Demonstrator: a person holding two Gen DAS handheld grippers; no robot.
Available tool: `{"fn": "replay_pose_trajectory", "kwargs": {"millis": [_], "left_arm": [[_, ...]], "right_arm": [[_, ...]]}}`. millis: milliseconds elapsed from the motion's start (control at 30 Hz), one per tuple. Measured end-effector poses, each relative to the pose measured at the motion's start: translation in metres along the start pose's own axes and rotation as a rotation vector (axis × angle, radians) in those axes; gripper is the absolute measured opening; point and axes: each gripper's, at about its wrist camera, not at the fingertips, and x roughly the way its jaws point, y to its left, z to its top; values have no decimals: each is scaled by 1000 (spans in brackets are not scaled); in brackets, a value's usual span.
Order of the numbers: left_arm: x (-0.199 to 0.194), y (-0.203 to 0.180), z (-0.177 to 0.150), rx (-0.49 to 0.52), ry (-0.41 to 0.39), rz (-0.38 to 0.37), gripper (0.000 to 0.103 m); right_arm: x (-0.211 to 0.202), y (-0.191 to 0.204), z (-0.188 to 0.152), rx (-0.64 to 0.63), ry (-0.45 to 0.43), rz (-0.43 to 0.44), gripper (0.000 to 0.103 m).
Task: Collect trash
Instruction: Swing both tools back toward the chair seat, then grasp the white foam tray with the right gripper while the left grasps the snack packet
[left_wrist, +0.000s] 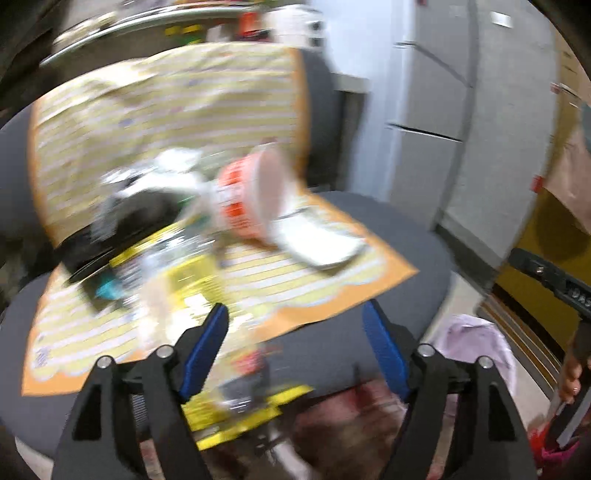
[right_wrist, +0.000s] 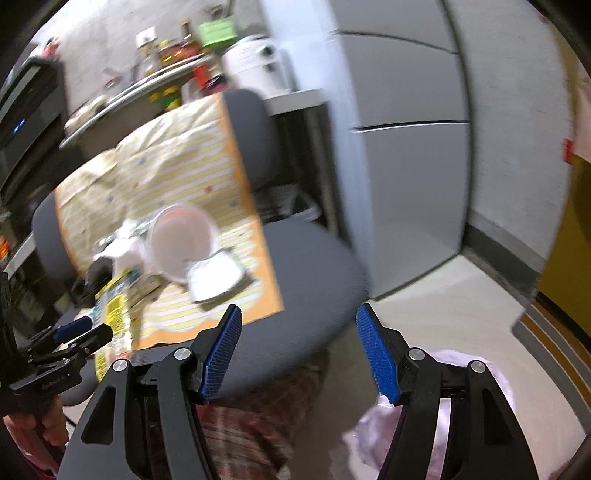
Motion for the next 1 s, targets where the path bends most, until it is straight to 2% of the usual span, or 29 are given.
{"fn": "replay_pose_trajectory", "kwargs": {"millis": [33, 133, 233, 333, 567, 700, 767, 833, 867, 933, 1000], "left_arm": [[1, 11, -2, -22, 7, 22, 80], [5, 51, -8, -107, 28, 90, 83], [8, 86, -15, -195, 44, 108, 83], [13, 110, -19, -258, 43, 94, 83], [54, 118, -19, -258, 83, 3, 76], [71, 111, -16, -213, 83, -4, 71], [74, 110, -13, -210, 81, -9, 63], [75, 106, -11, -205, 88, -24, 41], [75, 104, -10, -196, 90, -29, 35], [70, 98, -10, -171, 79, -31, 16], [62, 92, -9, -149, 64, -34, 5]], "right_arm": [[6, 8, 1, -12, 8, 16, 66], [26, 36, 4, -60, 39, 65, 68], [41, 61, 4, -111, 61, 109, 71], [51, 76, 3, -142, 74, 131, 71], [68, 85, 0, -157, 108, 130, 71], [72, 79, -2, -152, 118, 120, 71], [72, 77, -2, -153, 118, 114, 71], [73, 76, -2, -150, 120, 109, 71], [74, 75, -2, -147, 121, 110, 71], [75, 75, -3, -148, 121, 110, 71], [75, 75, -2, -154, 121, 111, 71]]}}
